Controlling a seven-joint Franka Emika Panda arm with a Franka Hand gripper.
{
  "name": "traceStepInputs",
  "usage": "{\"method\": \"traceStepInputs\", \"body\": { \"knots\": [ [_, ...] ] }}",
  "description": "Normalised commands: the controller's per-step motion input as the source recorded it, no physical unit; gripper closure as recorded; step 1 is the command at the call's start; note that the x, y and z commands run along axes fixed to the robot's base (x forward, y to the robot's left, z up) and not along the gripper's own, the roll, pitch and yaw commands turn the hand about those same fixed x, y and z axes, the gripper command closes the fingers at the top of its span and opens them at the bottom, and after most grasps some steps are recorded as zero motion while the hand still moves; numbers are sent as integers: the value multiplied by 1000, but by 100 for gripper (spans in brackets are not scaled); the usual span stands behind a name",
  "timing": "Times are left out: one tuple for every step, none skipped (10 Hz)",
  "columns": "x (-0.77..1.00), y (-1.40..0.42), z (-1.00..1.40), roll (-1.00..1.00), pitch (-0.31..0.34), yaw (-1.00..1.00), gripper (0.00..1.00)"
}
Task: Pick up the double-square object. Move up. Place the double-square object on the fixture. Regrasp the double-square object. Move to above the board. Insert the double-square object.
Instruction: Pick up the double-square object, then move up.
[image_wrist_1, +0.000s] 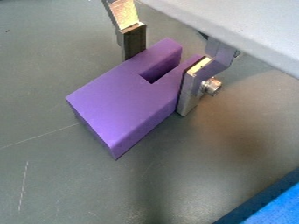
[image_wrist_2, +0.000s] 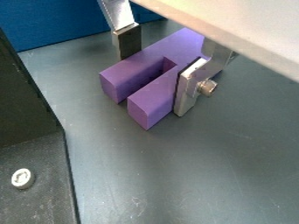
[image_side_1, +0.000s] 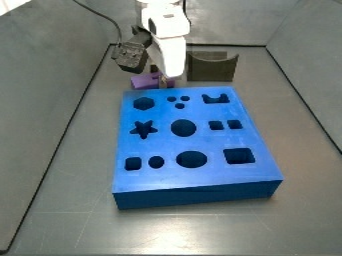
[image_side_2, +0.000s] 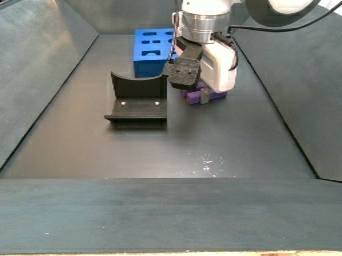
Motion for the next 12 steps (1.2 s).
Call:
{"method": "traceStepInputs", "body": {
  "knots": [
    [0,0,0,0,0,0,100],
    [0,0,0,0,0,0,100],
    [0,0,0,0,0,0,100],
    [0,0,0,0,0,0,100],
    [0,0,0,0,0,0,100],
    [0,0,0,0,0,0,100],
    [0,0,0,0,0,0,100],
    [0,0,0,0,0,0,100],
    [0,0,0,0,0,0,100],
    [0,0,0,0,0,0,100],
    [0,0,0,0,0,0,100],
    [0,0,1000,0,0,0,100]
  ]
}}
